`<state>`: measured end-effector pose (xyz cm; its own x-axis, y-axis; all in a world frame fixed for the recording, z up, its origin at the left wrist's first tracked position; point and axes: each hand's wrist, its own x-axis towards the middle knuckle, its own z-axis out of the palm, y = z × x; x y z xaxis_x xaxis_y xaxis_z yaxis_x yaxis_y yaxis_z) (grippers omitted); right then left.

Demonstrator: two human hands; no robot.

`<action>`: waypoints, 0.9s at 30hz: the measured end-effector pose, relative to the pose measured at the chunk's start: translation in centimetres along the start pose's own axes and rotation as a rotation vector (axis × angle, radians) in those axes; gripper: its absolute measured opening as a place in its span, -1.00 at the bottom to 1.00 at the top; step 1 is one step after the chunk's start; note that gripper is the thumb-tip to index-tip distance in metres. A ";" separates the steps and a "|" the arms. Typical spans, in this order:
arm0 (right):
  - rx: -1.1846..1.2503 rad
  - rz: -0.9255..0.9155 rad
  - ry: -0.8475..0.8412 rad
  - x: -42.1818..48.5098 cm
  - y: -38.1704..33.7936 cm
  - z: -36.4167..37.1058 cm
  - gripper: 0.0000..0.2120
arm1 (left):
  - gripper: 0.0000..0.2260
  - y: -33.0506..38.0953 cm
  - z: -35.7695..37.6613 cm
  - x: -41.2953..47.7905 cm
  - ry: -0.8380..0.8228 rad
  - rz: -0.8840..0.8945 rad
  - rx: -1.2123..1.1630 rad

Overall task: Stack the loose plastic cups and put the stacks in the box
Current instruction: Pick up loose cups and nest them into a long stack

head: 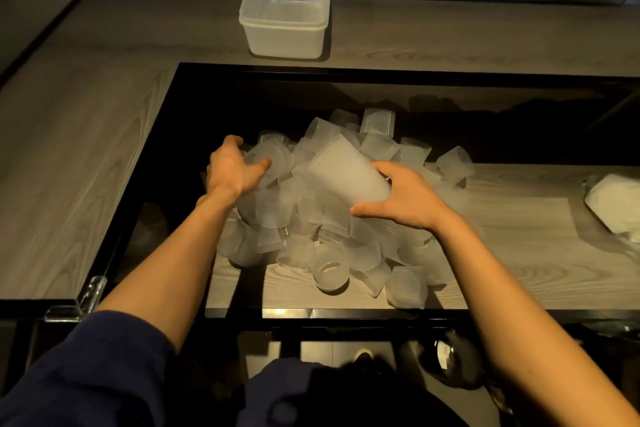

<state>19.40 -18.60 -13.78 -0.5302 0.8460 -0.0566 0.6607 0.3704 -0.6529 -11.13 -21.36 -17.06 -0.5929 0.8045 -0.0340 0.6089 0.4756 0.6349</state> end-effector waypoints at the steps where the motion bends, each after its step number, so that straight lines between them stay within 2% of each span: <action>1: -0.001 0.000 -0.001 0.0 -0.1 0.0 -0.33 | -0.32 0.0 -0.3 0.1 0.005 -0.001 -0.005; 8: -0.015 -0.003 -0.005 -0.1 -0.7 0.0 -0.33 | -0.37 0.5 -2.0 0.6 0.056 -0.025 -0.048; 12: -0.041 -0.012 0.003 0.0 -0.9 -0.2 -0.33 | -0.48 1.3 -2.4 0.4 0.132 0.032 -0.114; 14: -0.042 -0.009 0.004 0.0 -1.2 -0.2 -0.33 | -0.54 1.7 -2.6 0.1 0.124 -0.007 -0.251; 17: -0.037 -0.002 -0.006 -0.1 -1.6 -0.1 -0.29 | -0.62 2.2 -2.7 0.0 0.082 -0.161 -0.508; 21: -0.045 -0.009 -0.008 -0.2 -1.9 0.0 -0.29 | -0.87 3.6 -2.6 -0.8 -0.012 -0.274 -0.968; 22: -0.050 -0.015 -0.008 -0.2 -2.0 0.1 -0.29 | -0.88 3.9 -2.6 -1.1 -0.064 -0.294 -1.052; 25: -0.067 -0.025 -0.009 -0.1 -2.2 0.1 -0.29 | -0.53 4.6 -2.2 -2.1 -0.213 -0.261 -1.161; 27: -0.077 -0.020 0.001 0.0 -2.2 0.2 -0.30 | -0.57 5.3 -1.6 -2.8 -0.236 -0.250 -1.136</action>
<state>17.80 -19.46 -12.46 -0.5431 0.8386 -0.0430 0.6891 0.4159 -0.5935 -7.13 -21.67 -12.36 -0.4449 0.8362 -0.3206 -0.3976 0.1364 0.9074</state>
